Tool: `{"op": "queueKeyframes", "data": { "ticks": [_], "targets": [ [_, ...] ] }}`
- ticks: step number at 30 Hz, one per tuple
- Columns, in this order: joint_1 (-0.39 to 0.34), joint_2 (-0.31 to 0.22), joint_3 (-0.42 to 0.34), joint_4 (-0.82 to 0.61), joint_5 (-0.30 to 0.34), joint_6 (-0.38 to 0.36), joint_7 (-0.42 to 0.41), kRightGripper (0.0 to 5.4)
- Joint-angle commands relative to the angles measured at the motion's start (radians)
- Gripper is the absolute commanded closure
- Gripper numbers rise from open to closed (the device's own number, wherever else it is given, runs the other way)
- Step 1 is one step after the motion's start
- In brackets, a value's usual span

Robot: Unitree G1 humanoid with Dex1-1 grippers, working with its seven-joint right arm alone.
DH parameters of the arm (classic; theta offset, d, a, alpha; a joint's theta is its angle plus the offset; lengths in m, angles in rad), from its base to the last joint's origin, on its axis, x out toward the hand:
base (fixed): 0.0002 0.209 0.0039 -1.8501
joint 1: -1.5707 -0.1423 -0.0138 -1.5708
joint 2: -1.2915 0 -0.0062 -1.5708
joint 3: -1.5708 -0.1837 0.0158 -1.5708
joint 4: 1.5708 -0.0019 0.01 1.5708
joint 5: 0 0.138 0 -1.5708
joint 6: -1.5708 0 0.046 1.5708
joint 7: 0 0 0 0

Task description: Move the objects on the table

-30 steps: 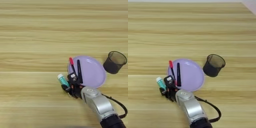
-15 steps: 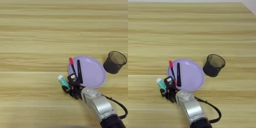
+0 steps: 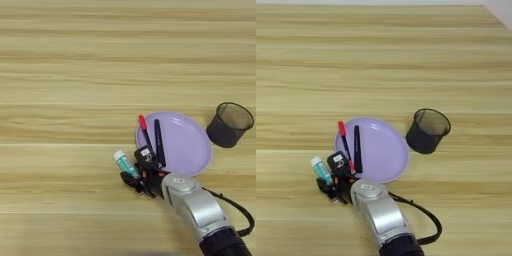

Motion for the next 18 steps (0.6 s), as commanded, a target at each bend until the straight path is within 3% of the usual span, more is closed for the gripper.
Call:
{"op": "queueKeyframes", "data": {
  "ticks": [1,18],
  "targets": [
    [-0.047,0.005,-0.007,-0.037,0.0,-0.026,-0.011,2.0],
    [-0.047,0.003,-0.008,-0.04,0.0,-0.026,-0.009,0.25]
  ]
}}
